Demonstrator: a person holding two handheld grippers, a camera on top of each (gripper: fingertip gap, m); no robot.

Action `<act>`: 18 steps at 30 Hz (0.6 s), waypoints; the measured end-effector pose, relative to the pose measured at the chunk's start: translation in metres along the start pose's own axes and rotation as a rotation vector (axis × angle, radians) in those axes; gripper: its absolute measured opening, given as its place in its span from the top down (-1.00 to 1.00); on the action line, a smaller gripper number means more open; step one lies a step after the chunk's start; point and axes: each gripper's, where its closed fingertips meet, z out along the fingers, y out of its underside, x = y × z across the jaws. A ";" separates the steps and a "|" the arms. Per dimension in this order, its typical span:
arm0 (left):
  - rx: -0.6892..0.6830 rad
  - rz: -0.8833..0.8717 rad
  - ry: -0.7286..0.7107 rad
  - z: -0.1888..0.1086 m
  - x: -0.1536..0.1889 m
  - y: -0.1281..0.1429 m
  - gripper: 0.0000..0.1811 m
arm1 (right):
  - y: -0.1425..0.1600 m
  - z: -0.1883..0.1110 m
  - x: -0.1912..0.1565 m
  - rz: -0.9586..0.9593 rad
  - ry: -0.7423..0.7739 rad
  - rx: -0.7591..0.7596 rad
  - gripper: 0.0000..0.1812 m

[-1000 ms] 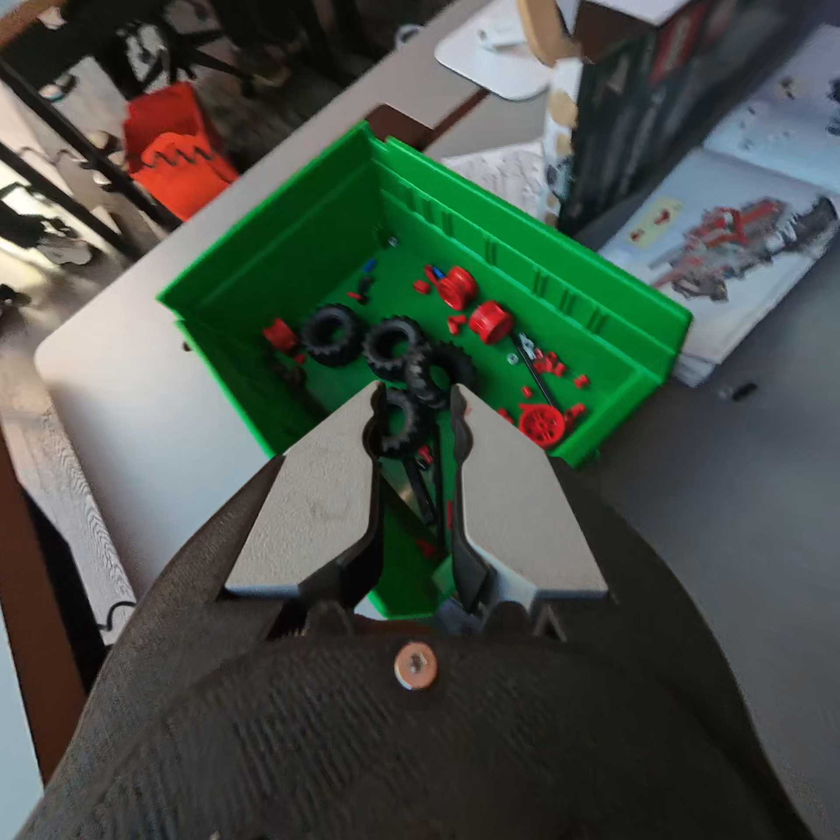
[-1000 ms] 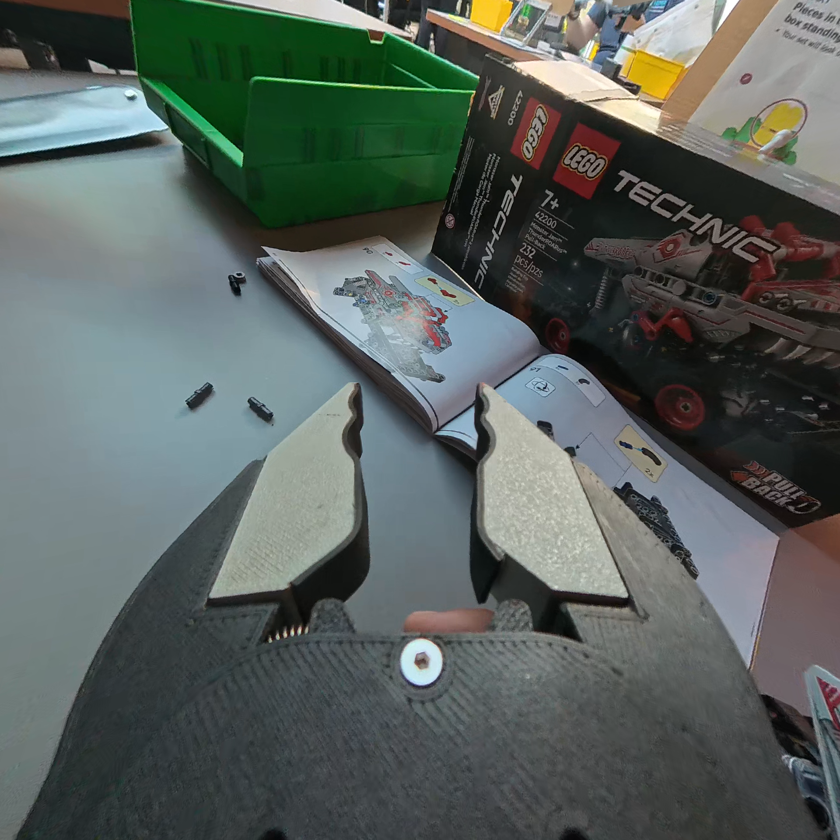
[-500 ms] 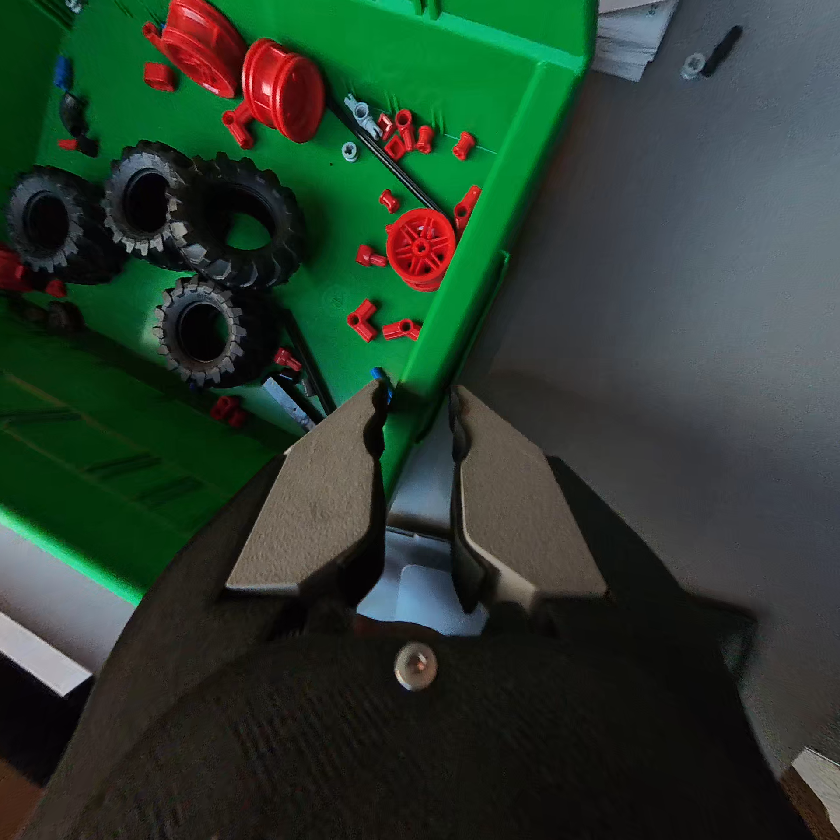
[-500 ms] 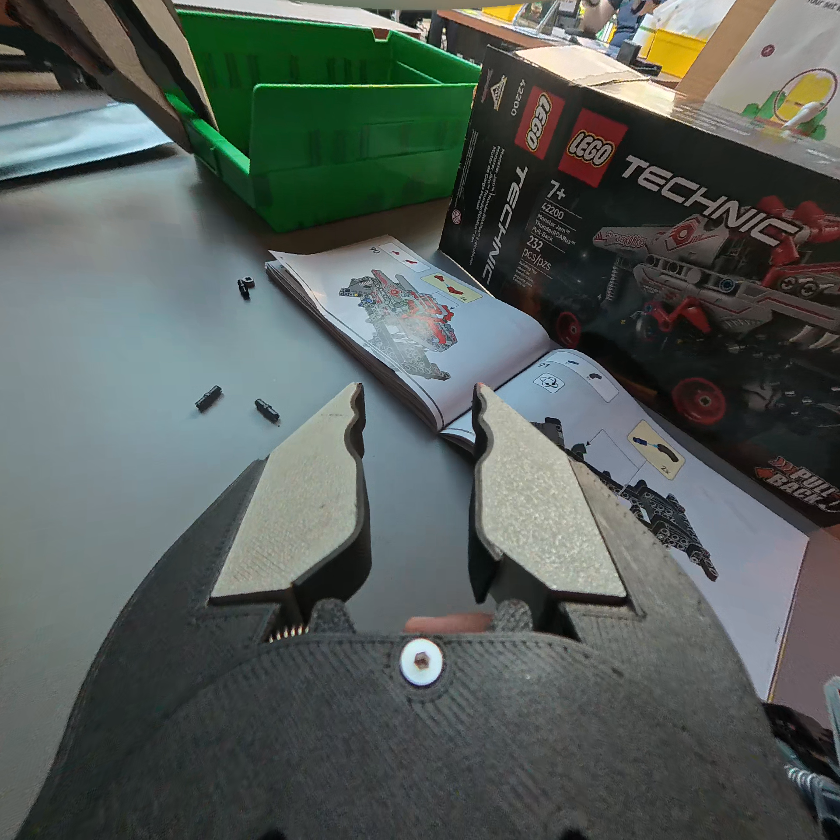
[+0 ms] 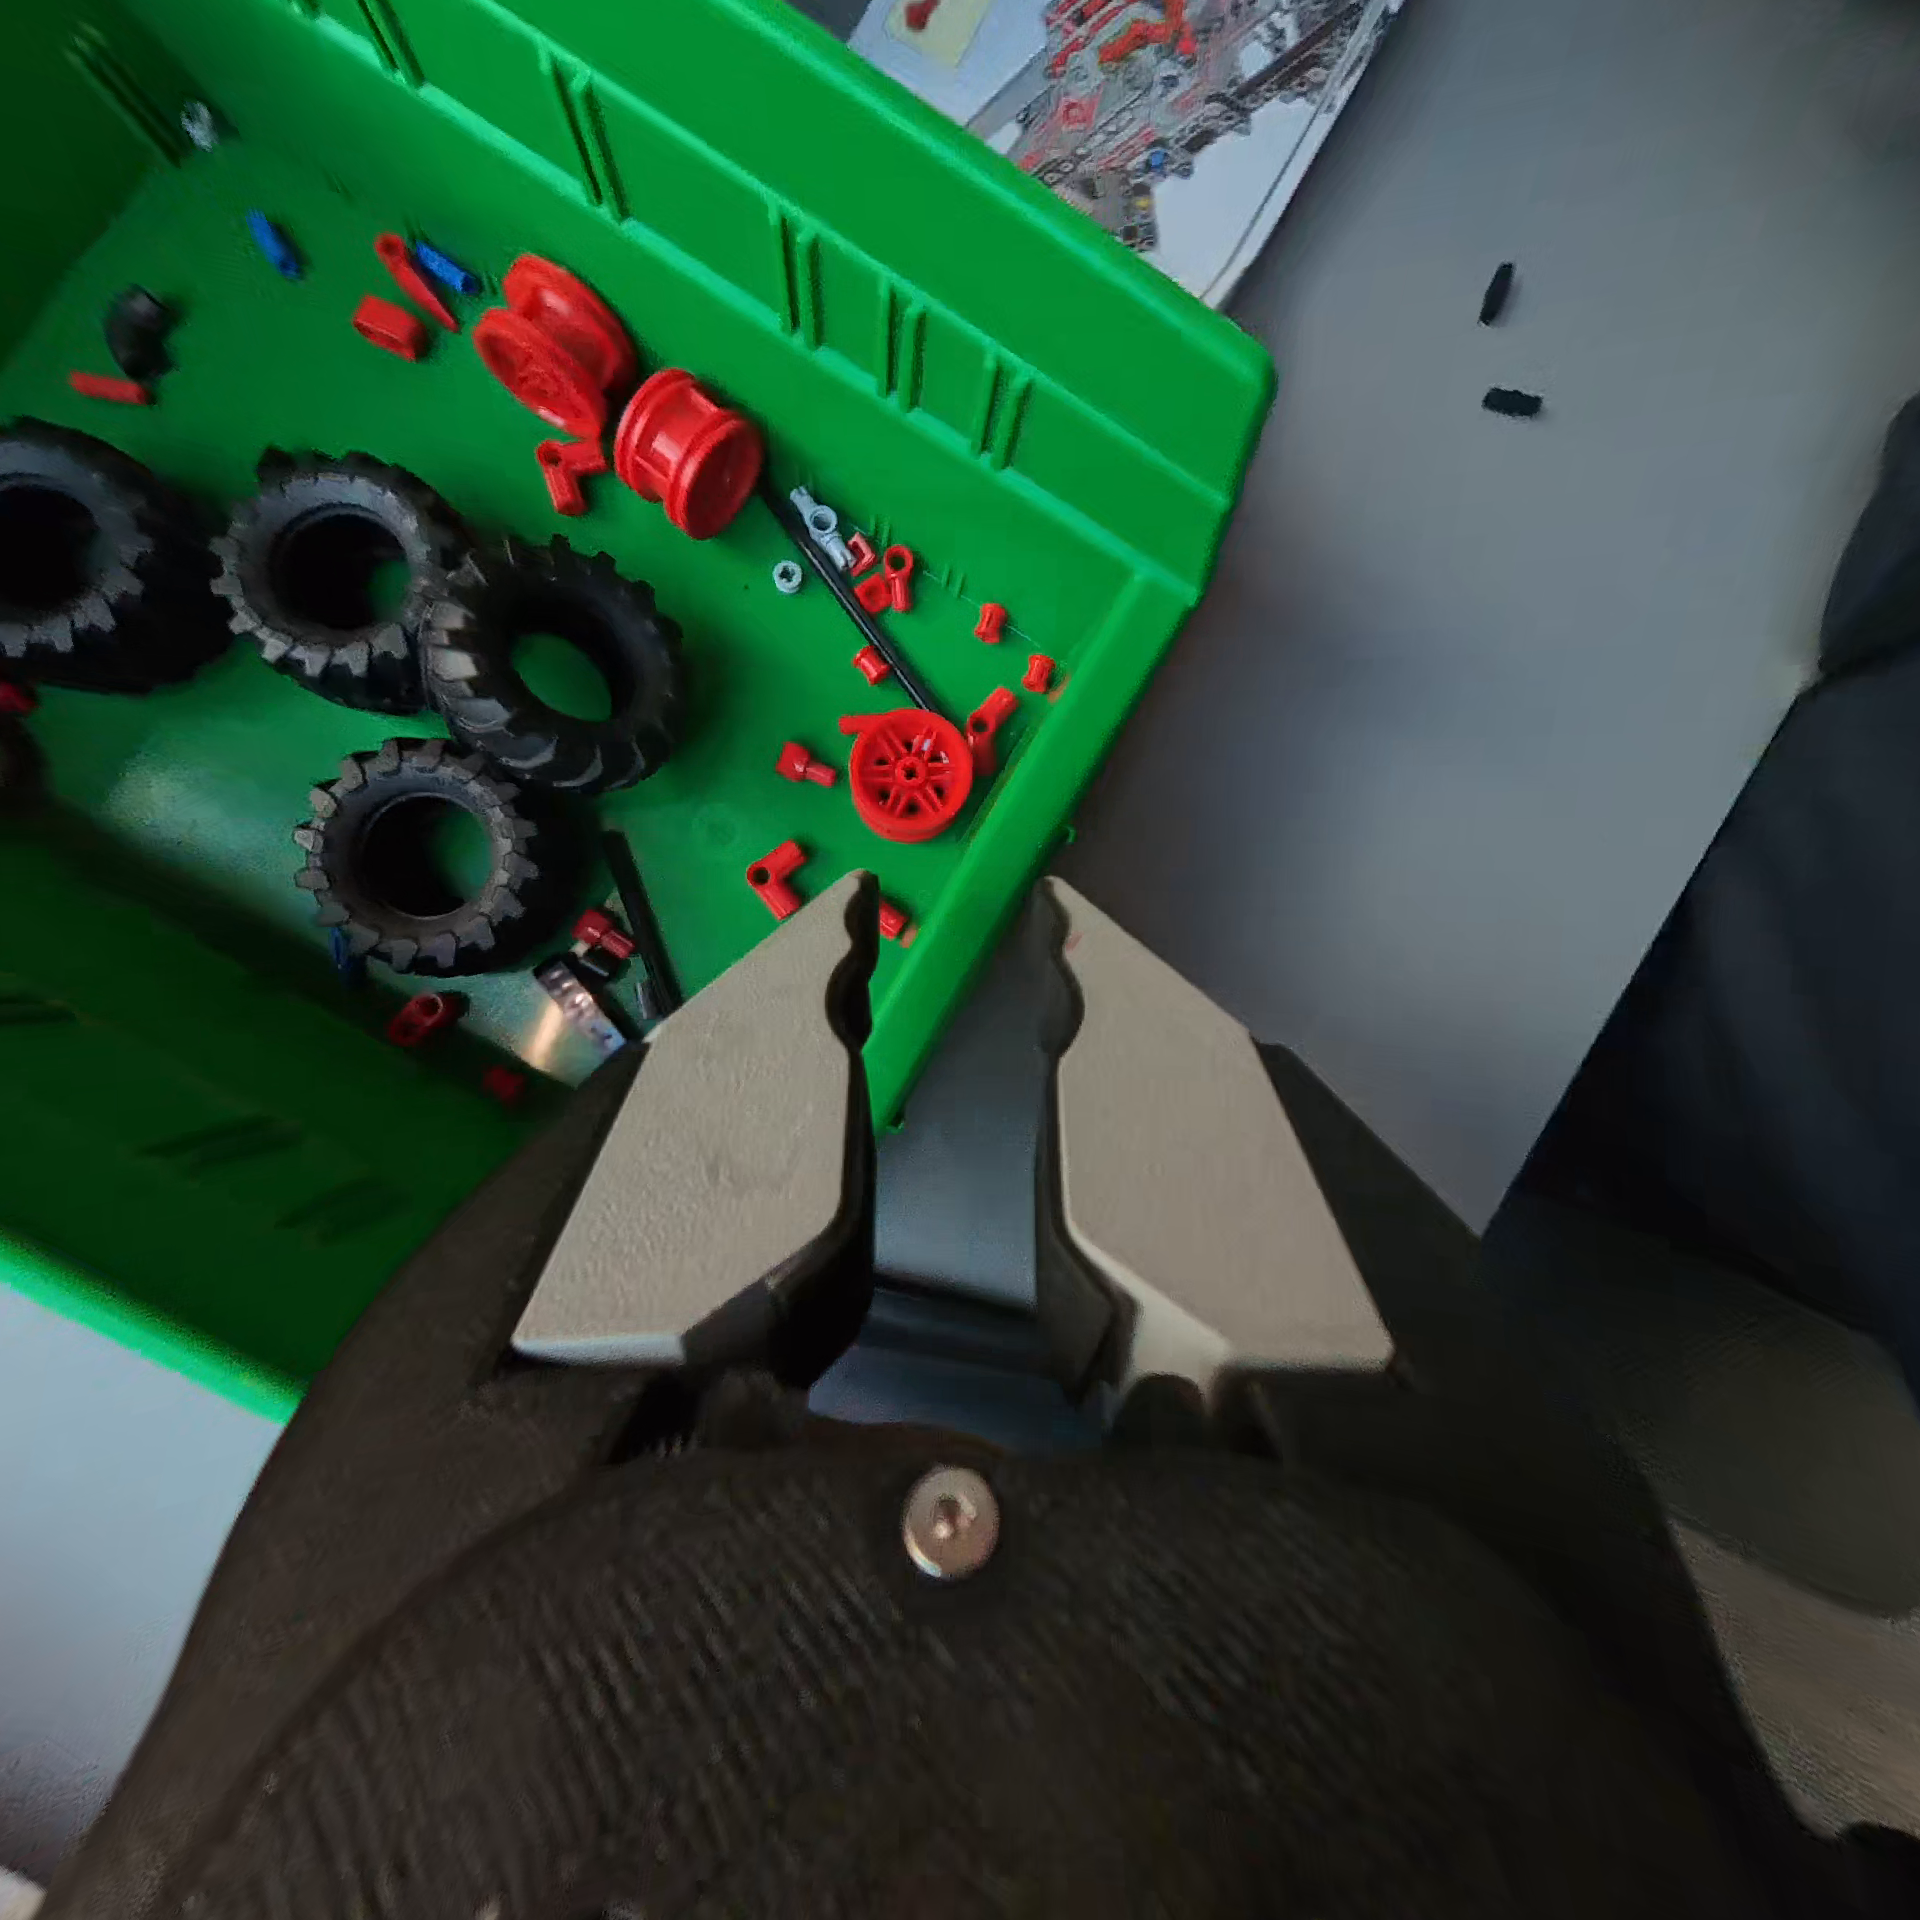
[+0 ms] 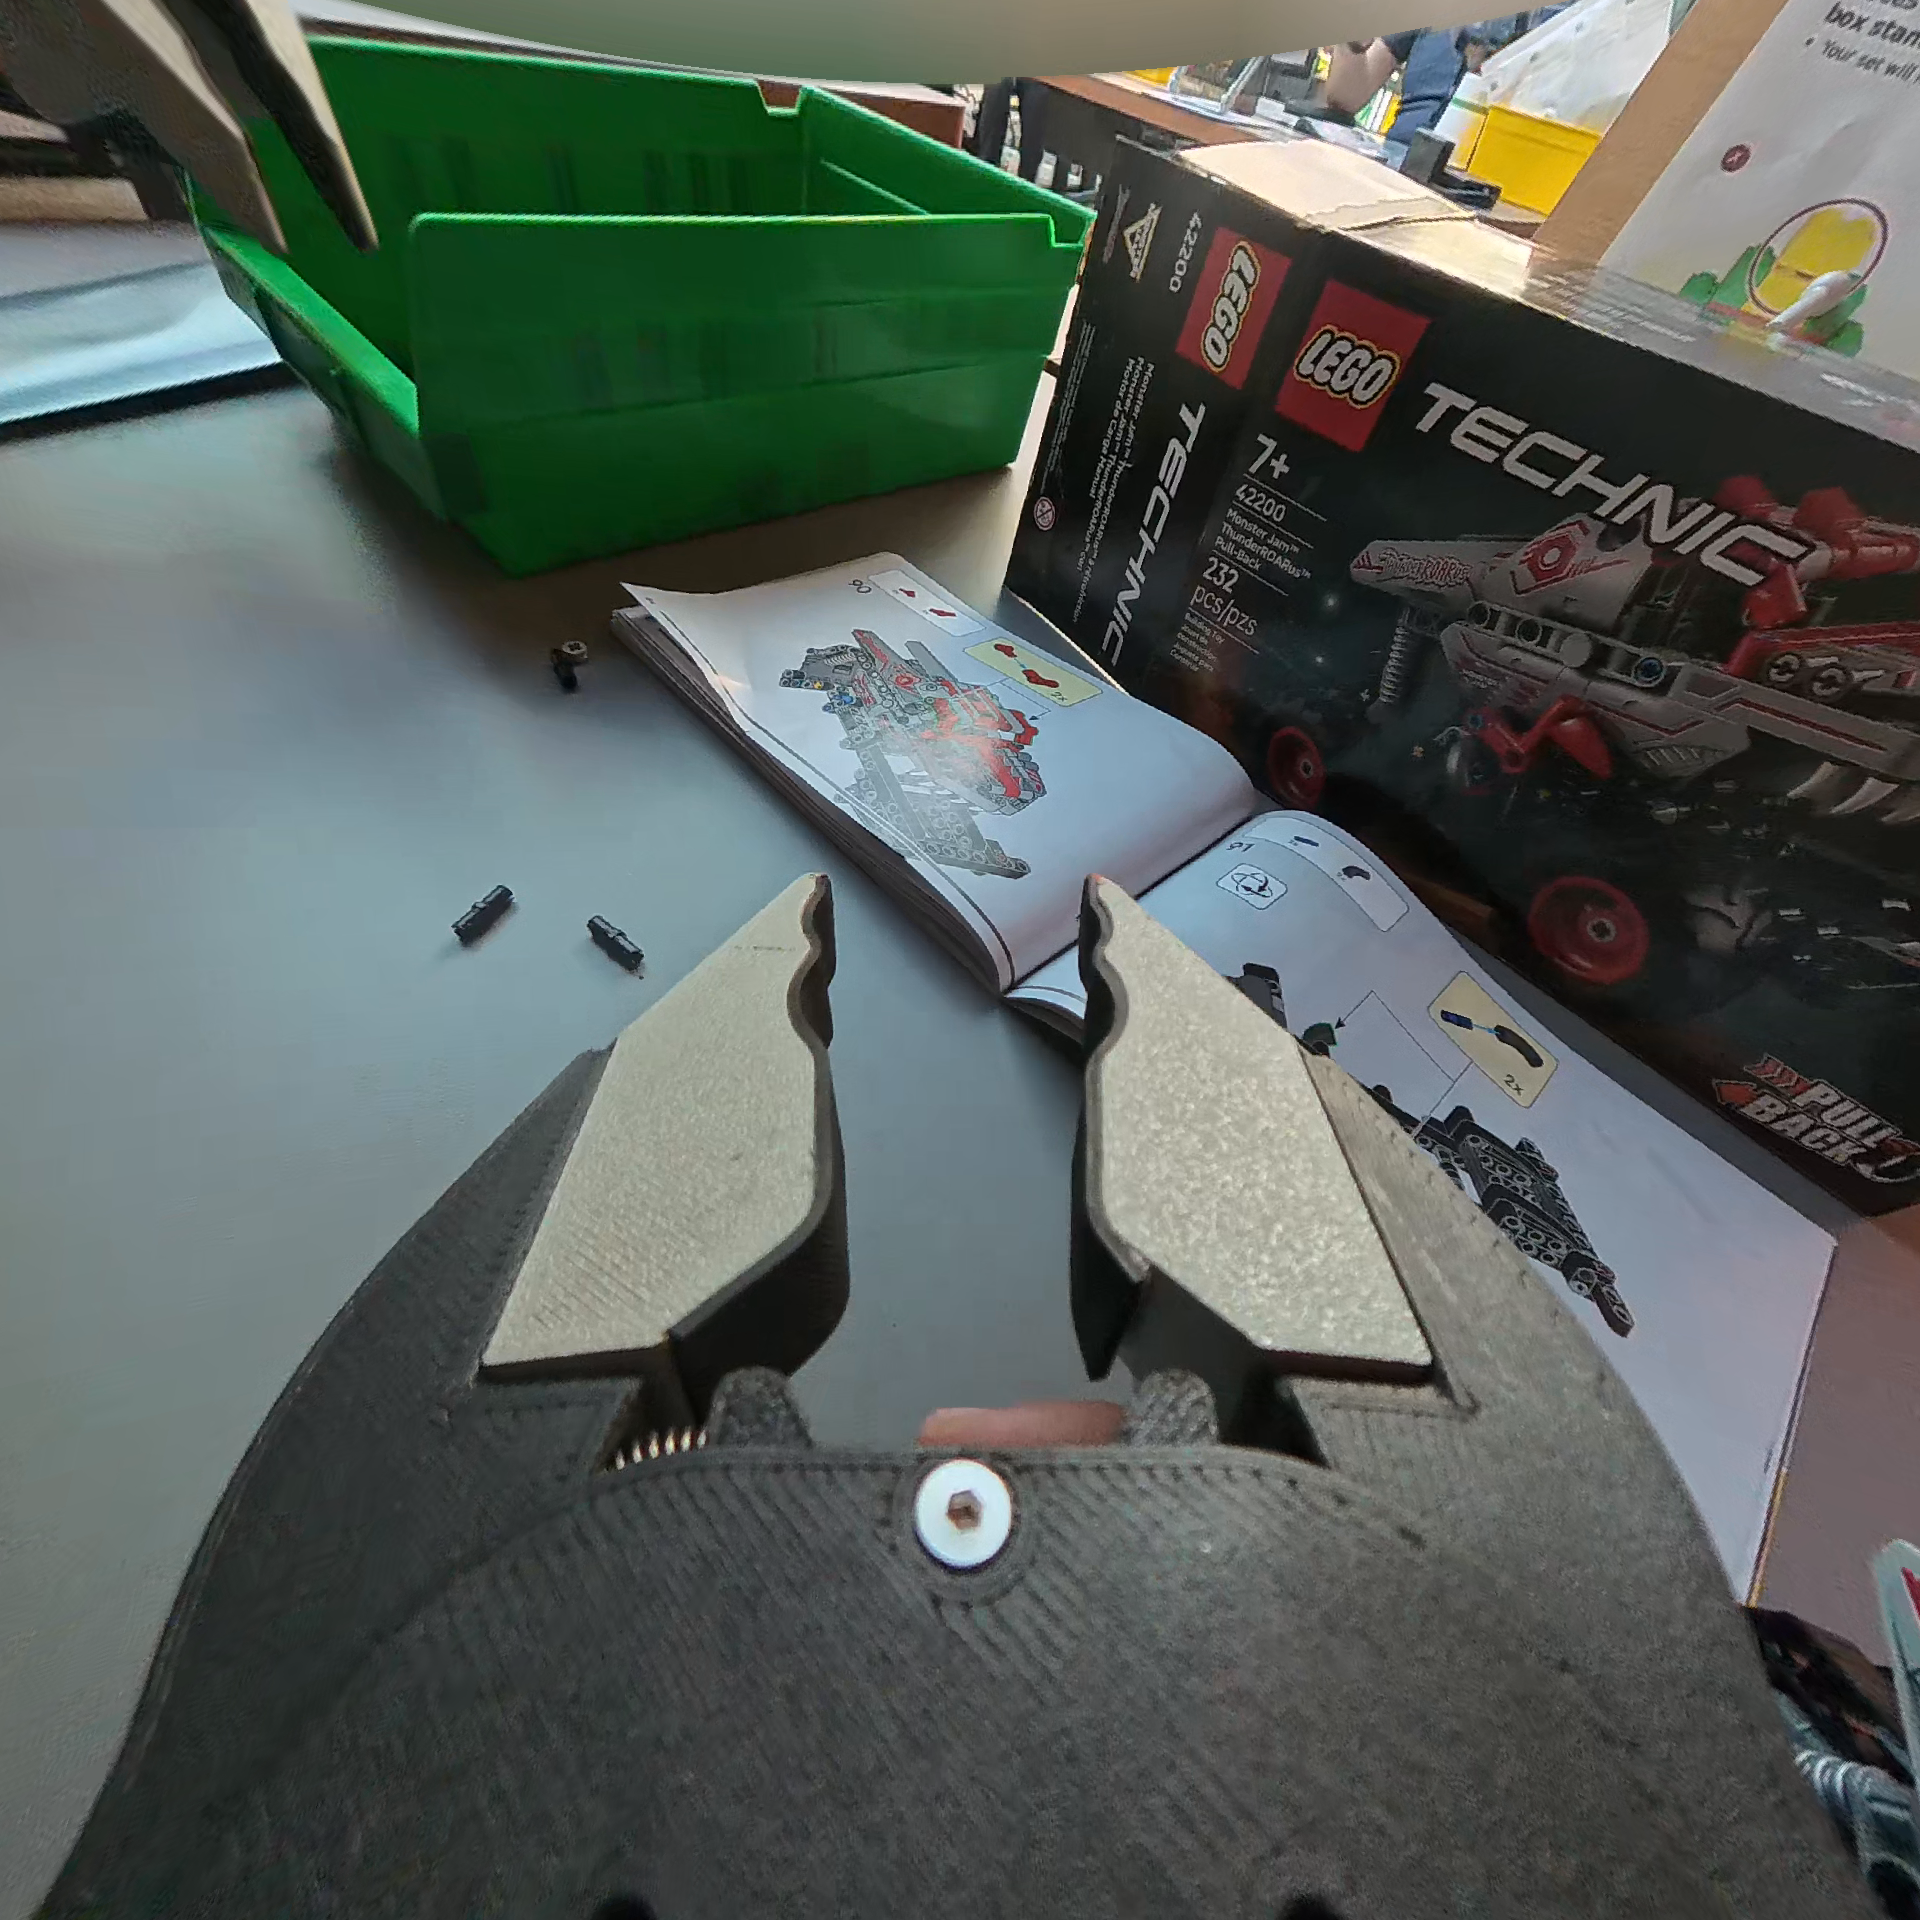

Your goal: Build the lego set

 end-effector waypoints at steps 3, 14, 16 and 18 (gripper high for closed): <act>-0.140 0.005 -0.081 0.006 -0.022 -0.001 0.75 | -0.004 -0.003 0.001 0.011 -0.006 0.037 0.51; -0.386 0.760 0.213 0.037 -0.010 0.007 0.94 | -0.017 -0.015 0.005 0.106 -0.055 0.153 0.51; -0.410 0.778 0.227 0.039 -0.013 0.009 0.91 | -0.017 -0.014 0.004 0.098 -0.056 0.151 0.52; -0.474 0.819 0.220 0.042 -0.021 0.018 0.87 | -0.017 -0.014 0.004 0.099 -0.058 0.148 0.52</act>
